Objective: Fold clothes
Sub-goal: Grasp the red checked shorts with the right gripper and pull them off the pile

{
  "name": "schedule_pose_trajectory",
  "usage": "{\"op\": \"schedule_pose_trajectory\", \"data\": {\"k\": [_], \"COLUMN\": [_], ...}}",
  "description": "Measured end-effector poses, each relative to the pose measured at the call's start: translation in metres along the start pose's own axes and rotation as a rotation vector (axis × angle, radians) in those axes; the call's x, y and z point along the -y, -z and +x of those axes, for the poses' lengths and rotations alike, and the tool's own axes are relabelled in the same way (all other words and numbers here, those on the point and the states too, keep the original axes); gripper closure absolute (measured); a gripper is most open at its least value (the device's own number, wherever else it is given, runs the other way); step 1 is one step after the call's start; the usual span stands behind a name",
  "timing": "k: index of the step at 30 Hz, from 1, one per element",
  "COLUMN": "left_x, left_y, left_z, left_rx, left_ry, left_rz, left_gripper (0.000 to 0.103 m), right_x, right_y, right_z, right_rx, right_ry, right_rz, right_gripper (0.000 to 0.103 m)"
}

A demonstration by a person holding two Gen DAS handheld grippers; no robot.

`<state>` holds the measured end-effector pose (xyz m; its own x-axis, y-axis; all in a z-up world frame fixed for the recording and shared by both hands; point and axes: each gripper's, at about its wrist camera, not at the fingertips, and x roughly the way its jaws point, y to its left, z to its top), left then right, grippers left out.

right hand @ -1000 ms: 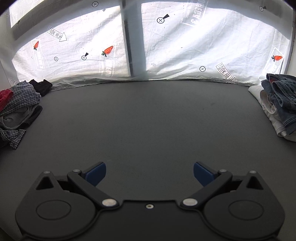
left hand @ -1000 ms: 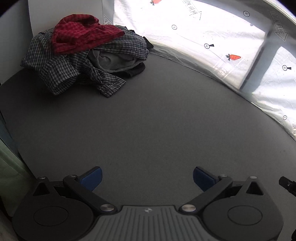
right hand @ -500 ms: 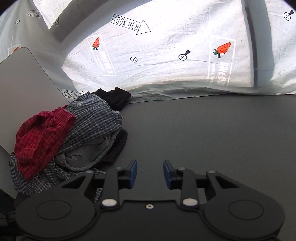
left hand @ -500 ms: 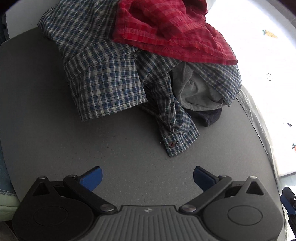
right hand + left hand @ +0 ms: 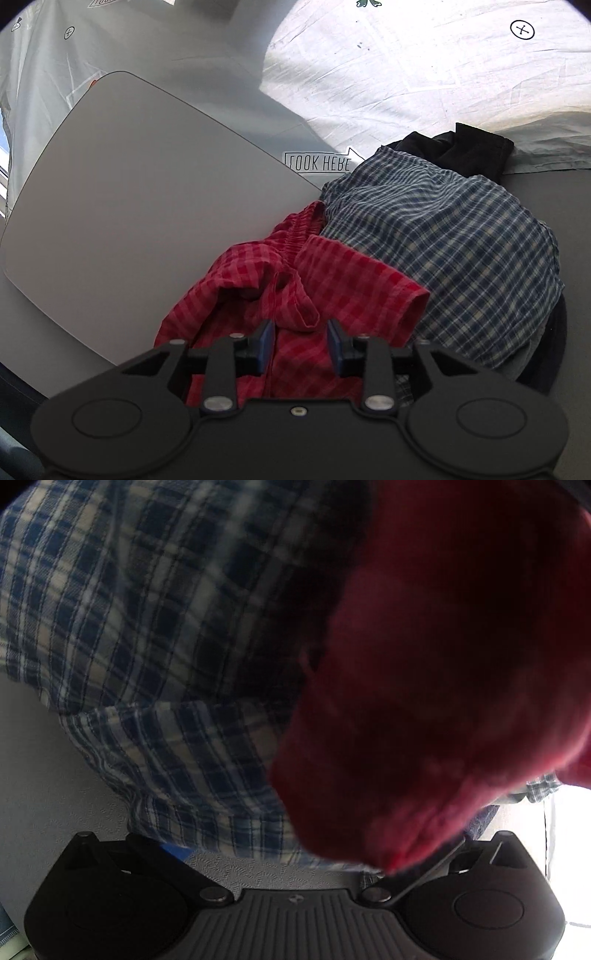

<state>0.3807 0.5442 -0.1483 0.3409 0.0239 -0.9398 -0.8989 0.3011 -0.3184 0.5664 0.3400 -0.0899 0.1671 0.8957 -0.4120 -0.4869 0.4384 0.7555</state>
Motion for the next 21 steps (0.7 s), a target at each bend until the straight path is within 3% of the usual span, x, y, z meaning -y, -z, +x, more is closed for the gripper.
{"op": "schedule_pose_trajectory", "data": {"k": [7, 8, 9, 11, 16, 21], "left_x": [0.001, 0.003, 0.005, 0.008, 0.017, 0.044], "left_y": [-0.015, -0.015, -0.014, -0.013, -0.004, 0.021], "left_z": [0.013, 0.014, 0.014, 0.013, -0.002, -0.028], "left_rx": [-0.015, -0.014, -0.014, -0.017, -0.007, 0.041], "left_ry": [-0.018, -0.023, -0.028, -0.032, -0.039, -0.043], "left_rz": [-0.039, -0.041, -0.043, -0.048, -0.049, 0.046], "left_gripper": [0.0, 0.0, 0.0, 0.0, 0.0, 0.0], "right_x": [-0.006, -0.007, -0.009, -0.015, -0.032, -0.026], "right_y": [-0.001, -0.001, -0.002, 0.0, 0.009, 0.016], "right_z": [0.024, 0.026, 0.027, 0.024, -0.013, -0.092], "right_rx": [0.012, 0.01, 0.005, 0.019, 0.136, 0.296], "right_ry": [0.01, -0.01, -0.022, -0.024, 0.027, 0.133], "right_rz": [-0.111, -0.125, -0.143, -0.192, -0.319, -0.372], "right_gripper": [0.063, 0.071, 0.09, 0.098, 0.1, 0.1]}}
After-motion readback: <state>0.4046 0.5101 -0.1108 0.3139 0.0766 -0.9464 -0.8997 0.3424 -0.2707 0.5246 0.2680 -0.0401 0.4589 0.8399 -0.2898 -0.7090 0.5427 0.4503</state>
